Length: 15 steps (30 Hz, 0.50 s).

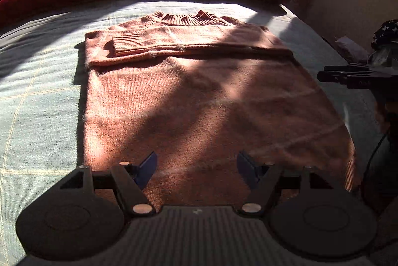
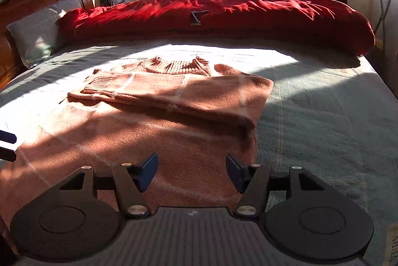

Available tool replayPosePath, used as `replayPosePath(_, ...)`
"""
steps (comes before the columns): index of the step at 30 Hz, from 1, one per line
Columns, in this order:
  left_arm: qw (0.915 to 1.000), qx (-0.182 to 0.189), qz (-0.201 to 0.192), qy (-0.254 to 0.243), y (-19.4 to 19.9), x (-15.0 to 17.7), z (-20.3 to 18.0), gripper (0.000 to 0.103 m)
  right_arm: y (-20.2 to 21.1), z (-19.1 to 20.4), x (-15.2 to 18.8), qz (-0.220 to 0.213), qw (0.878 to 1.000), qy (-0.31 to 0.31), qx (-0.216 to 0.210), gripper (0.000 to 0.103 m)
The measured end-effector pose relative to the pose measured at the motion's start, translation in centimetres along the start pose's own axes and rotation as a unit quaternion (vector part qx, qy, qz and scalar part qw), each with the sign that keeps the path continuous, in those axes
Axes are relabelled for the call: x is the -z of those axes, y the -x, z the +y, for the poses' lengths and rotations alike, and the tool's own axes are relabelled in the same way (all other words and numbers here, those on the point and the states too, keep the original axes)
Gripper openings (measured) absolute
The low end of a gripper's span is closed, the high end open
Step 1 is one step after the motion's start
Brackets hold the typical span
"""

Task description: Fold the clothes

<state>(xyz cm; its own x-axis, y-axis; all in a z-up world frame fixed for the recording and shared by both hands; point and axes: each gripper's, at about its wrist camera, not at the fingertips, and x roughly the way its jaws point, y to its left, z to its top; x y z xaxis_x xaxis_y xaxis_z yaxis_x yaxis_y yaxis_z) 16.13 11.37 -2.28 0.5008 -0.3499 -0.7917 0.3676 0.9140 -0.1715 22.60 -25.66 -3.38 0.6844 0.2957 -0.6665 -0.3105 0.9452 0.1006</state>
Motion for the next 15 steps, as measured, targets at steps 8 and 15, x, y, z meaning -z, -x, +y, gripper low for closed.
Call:
replayPosePath(8, 0.9995, -0.002, 0.011, -0.03, -2.1, 5.1, -2.4, 0.075, 0.1, 3.3, 4.0, 0.019, 0.998, 0.042, -0.032, 0.066)
replayPosePath(15, 0.9965, -0.034, -0.023, -0.073, -0.3, 9.4, -4.7, 0.082, 0.6, 5.6, 9.9, 0.012, 0.996, 0.093, -0.01, 0.076)
